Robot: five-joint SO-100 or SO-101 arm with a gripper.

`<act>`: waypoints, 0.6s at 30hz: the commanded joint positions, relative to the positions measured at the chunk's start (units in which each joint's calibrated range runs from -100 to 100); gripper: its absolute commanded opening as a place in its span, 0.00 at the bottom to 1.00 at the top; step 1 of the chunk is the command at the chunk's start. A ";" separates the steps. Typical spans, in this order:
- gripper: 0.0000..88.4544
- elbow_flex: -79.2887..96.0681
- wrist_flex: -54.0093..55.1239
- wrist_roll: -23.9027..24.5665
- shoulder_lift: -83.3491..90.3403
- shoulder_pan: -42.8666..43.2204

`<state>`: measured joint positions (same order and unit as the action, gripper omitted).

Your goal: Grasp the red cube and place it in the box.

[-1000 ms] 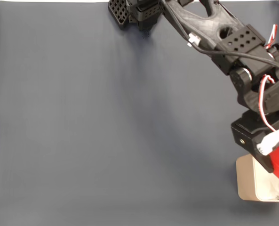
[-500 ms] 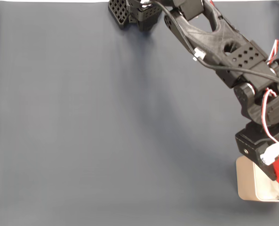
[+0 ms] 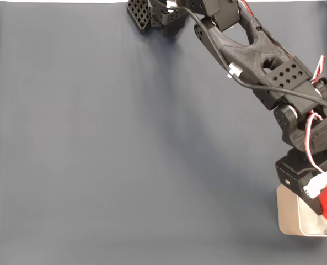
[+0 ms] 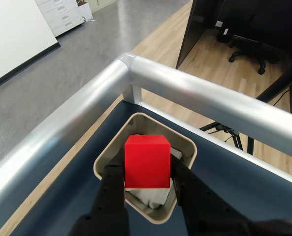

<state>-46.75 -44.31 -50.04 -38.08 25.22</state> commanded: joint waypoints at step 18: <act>0.42 -3.25 1.03 0.54 1.34 -0.36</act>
<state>-46.93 -44.31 -49.65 -38.08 25.22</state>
